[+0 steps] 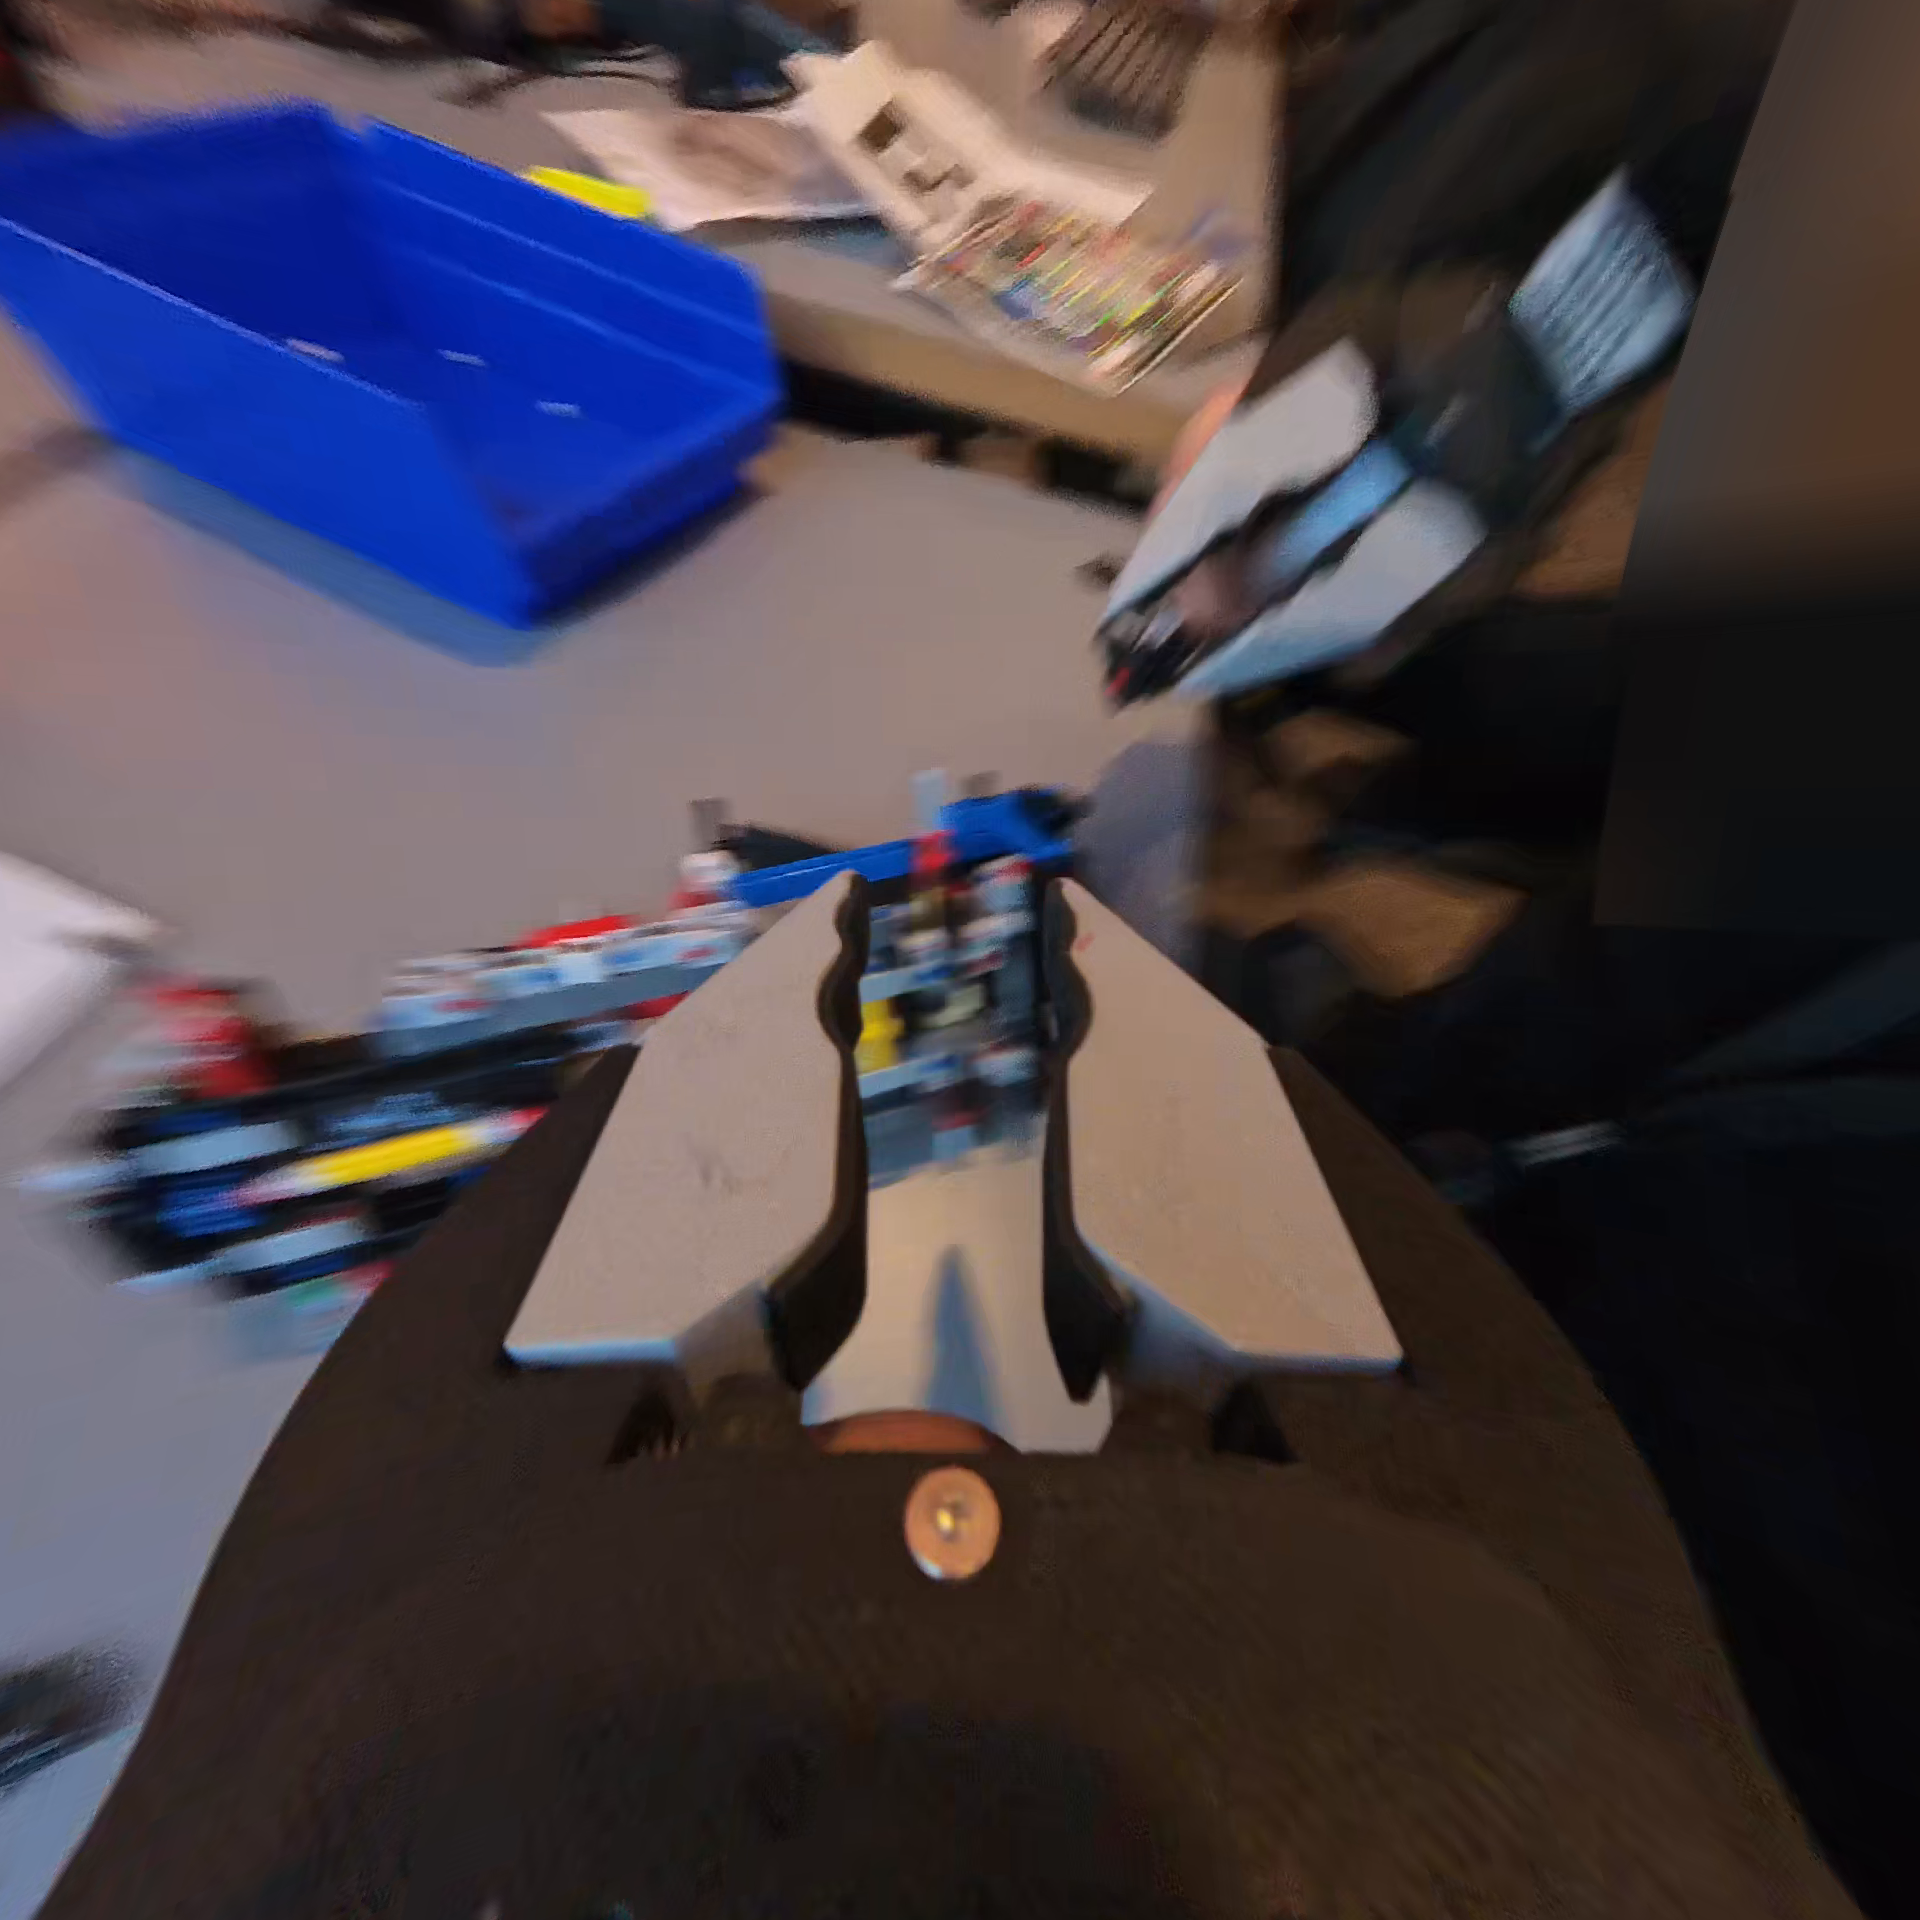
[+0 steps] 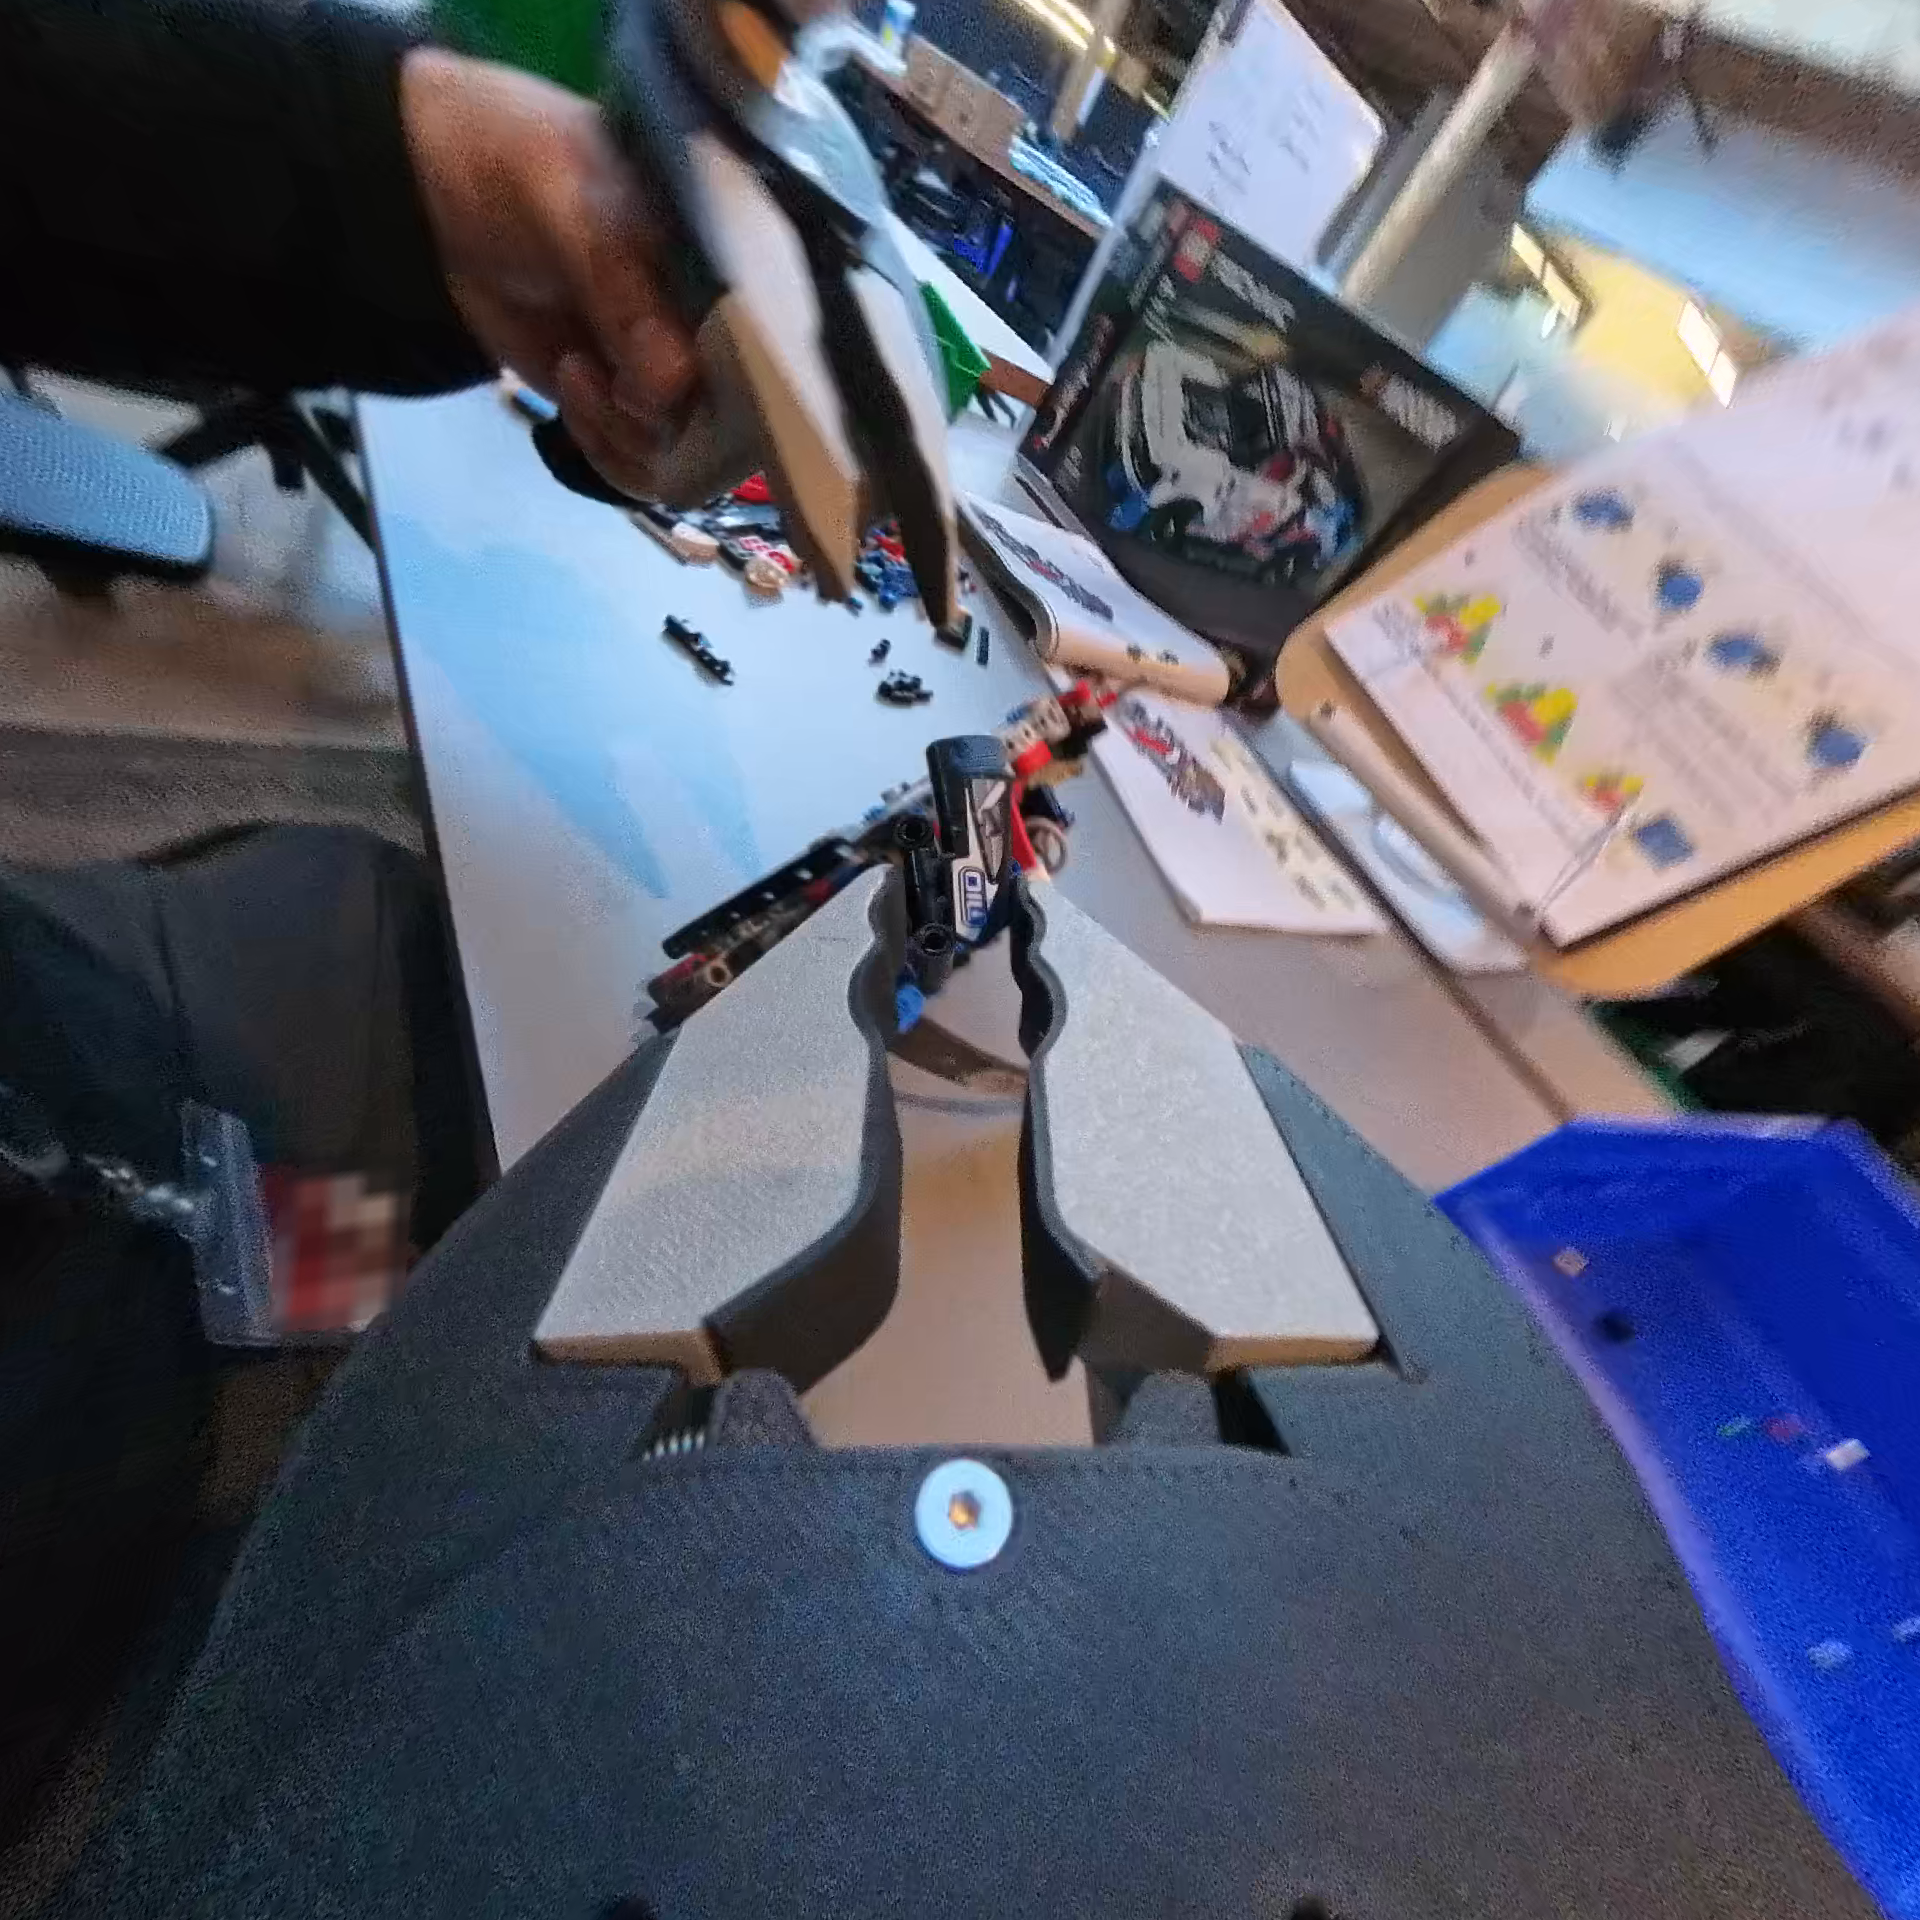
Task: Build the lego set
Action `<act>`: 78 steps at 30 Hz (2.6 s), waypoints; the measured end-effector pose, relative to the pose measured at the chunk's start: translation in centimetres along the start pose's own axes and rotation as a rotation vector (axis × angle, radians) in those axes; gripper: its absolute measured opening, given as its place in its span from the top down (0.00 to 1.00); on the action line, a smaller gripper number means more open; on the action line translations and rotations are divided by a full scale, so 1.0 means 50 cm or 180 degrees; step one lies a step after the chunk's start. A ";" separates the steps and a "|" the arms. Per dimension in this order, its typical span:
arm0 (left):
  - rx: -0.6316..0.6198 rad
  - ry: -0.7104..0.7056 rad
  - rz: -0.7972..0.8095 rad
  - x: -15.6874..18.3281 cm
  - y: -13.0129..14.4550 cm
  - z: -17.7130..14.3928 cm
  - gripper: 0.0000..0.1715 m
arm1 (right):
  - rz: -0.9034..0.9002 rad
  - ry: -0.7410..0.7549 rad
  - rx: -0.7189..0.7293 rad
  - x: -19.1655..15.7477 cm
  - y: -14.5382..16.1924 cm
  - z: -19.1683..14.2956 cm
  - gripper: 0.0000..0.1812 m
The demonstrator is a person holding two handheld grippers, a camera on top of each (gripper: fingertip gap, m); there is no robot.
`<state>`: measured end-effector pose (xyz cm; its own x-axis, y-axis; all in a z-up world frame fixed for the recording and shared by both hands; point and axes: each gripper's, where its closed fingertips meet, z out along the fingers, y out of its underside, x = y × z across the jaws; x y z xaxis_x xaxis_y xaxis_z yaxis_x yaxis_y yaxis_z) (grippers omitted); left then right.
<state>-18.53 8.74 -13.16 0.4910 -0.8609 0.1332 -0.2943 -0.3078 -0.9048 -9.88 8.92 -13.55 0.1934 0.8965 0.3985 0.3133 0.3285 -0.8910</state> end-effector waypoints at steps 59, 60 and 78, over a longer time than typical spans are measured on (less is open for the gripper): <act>-0.1910 0.1401 0.1893 -0.120 -0.044 0.255 0.61 | 0.3075 -0.0519 -0.0419 0.184 0.281 -0.071 0.91; -0.2051 0.1436 0.2048 -0.120 -0.036 0.269 0.61 | 0.3071 -0.0525 -0.0455 0.180 0.286 -0.070 0.91; -0.1569 -0.0104 0.0793 0.010 0.000 0.314 0.65 | 0.3762 -0.0708 -0.0568 0.157 0.319 -0.018 0.91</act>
<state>-5.39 14.67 -19.43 0.3803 -0.9213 -0.0803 -0.7498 -0.2564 -0.6099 -2.50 20.95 -24.44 0.2881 0.6528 -0.7006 0.1788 -0.7554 -0.6304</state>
